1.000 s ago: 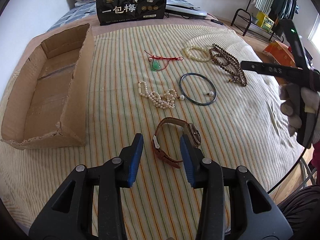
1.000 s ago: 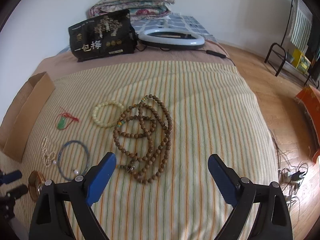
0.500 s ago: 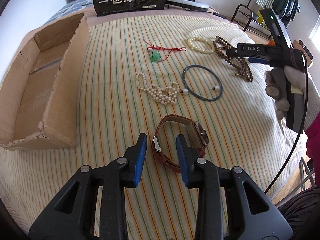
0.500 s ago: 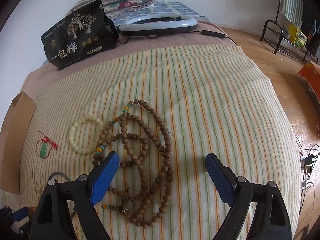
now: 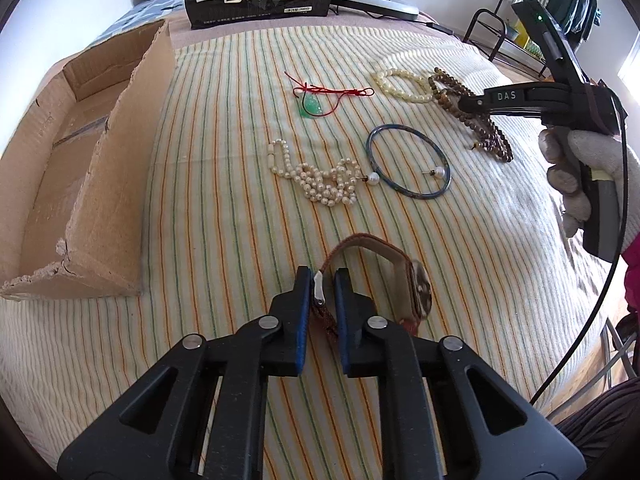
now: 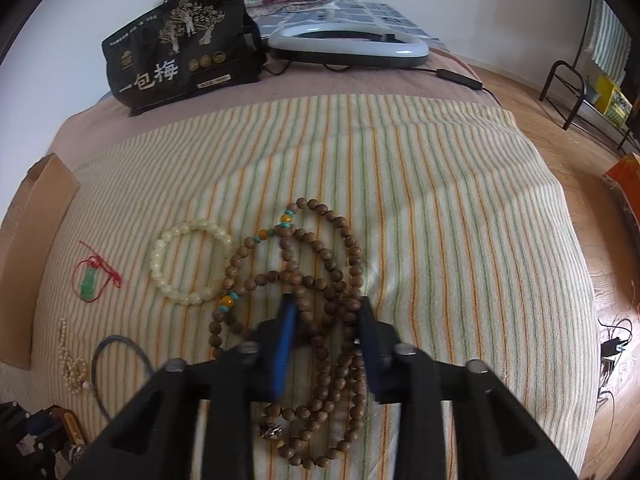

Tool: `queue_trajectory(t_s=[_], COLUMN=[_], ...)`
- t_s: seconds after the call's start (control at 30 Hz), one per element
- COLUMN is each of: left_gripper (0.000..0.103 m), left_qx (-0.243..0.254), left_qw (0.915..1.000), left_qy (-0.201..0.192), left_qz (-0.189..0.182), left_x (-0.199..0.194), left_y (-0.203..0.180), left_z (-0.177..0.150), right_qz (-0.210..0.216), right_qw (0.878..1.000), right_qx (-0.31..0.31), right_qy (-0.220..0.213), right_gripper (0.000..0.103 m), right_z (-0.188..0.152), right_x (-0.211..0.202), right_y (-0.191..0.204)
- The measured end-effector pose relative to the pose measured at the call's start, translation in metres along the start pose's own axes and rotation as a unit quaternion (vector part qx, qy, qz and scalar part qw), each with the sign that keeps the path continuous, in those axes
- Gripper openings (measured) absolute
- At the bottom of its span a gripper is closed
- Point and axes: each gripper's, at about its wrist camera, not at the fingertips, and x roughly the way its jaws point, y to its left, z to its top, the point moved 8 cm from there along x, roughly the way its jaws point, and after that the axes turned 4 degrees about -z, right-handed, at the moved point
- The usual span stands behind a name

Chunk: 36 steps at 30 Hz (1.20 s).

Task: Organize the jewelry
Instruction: 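Grasp the brown leather watch with the left tool while the right tool grasps the wooden bead strand, then lift and carry the watch and bead strand with both tools over the cardboard box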

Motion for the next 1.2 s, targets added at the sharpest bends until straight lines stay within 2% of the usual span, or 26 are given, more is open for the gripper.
queue_trajectory(t_s=[0.03,0.2,0.67,0.93,1.2], left_gripper=[0.009,0.009,0.009,0.009,0.009], left_qx=[0.001,0.006,0.013,0.002,-0.017], left_qw=[1.0,0.9999,0.9985,0.9964,0.993], left_qy=[-0.001,-0.01,-0.051,-0.084,-0.117], left_qz=[-0.001,-0.004,-0.014,-0.011,0.003], left_x=[-0.001,-0.009,-0.057,-0.096,-0.132], left_y=[-0.001,-0.004,-0.009,0.007,0.04], left_z=[0.0,0.0,0.002,0.009,0.018], right_qz=[0.003,0.04,0.042,0.056,0.076], right_qw=[1.0,0.999,0.997,0.993,0.988], right_qx=[0.0,0.015,-0.008,-0.018,-0.044], right_qy=[0.001,-0.004,-0.071,-0.107,-0.13], right_gripper=[0.011,0.01,0.01,0.01,0.01], right_z=[0.0,-0.004,-0.004,-0.001,0.003], right_x=[-0.001,-0.017,-0.107,-0.161,-0.199], right_y=[0.0,0.0,0.014,0.029,0.068])
